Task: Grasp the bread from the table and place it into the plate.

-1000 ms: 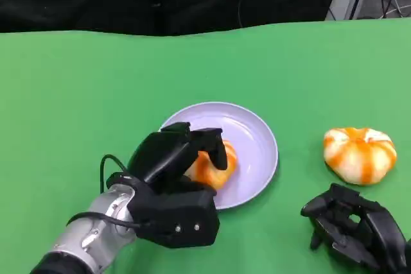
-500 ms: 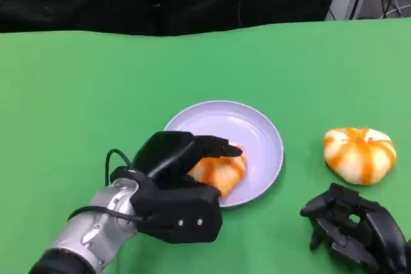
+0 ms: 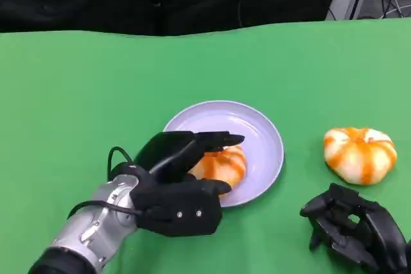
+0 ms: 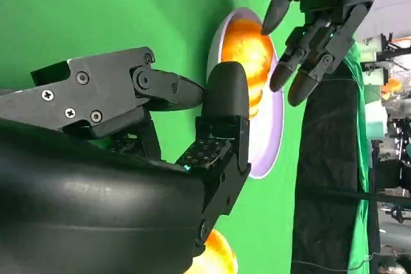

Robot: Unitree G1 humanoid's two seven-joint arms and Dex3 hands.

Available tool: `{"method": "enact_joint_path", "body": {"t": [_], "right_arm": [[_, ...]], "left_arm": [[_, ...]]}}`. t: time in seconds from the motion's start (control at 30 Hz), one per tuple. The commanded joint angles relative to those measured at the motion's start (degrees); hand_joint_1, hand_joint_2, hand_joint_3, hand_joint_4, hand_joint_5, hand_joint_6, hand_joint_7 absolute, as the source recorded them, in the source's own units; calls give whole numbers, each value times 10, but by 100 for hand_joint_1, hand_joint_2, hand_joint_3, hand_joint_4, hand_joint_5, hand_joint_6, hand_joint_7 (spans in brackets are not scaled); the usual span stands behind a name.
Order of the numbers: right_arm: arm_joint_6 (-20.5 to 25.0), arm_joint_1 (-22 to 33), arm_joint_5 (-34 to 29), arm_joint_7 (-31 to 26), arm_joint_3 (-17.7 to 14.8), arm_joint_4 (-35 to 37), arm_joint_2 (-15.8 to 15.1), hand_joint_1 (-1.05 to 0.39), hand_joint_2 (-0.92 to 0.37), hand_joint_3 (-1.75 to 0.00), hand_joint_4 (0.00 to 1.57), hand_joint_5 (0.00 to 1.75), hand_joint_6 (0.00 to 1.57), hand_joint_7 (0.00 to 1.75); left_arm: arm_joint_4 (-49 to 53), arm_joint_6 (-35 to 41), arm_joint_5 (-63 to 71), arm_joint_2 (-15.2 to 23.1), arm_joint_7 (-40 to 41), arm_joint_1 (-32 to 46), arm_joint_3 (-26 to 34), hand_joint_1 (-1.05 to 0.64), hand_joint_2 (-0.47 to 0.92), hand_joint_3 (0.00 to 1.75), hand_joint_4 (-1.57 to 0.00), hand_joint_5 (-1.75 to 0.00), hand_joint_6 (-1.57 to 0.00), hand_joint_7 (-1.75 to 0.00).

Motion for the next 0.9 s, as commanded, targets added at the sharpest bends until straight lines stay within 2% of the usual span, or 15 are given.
{"method": "enact_joint_path", "body": {"t": [0.03, 0.33, 0.53, 0.67, 0.8, 0.9], "right_arm": [[5, 5, 3, 0, -4, -2, -5, -20, -92, -52, 68, 175, 73, 117], [2, 3, 2, 2, -3, 3, -6, -21, -92, -52, 68, 175, 73, 117], [1, 4, 0, 2, -4, 5, -8, -22, -92, -51, 67, 175, 72, 118], [1, 4, -2, -1, -3, 5, -8, -23, -92, -50, 66, 175, 72, 117], [2, 2, -1, 1, -3, 5, -7, -23, -92, -49, 66, 175, 73, 117], [2, 2, -1, 0, -3, 5, -7, -23, -92, -49, 66, 175, 73, 117]], "left_arm": [[-28, 19, -22, 10, -25, 14, 14, -82, 92, 60, -27, 0, -34, 0], [-71, 39, -90, 4, -61, 37, 50, -85, 92, 68, -24, -1, -31, 0], [-104, 8, -150, -2, -63, 58, 89, -84, 92, 68, -25, -1, -30, 0], [-128, -19, -174, -5, -55, 73, 113, -76, 92, 69, -31, -3, -32, -1], [-168, -40, -246, -16, -70, 104, 153, -77, 92, 66, -33, -3, -34, -1], [-180, -43, -263, -18, -78, 113, 162, -77, 92, 65, -33, -2, -34, -1]]}}
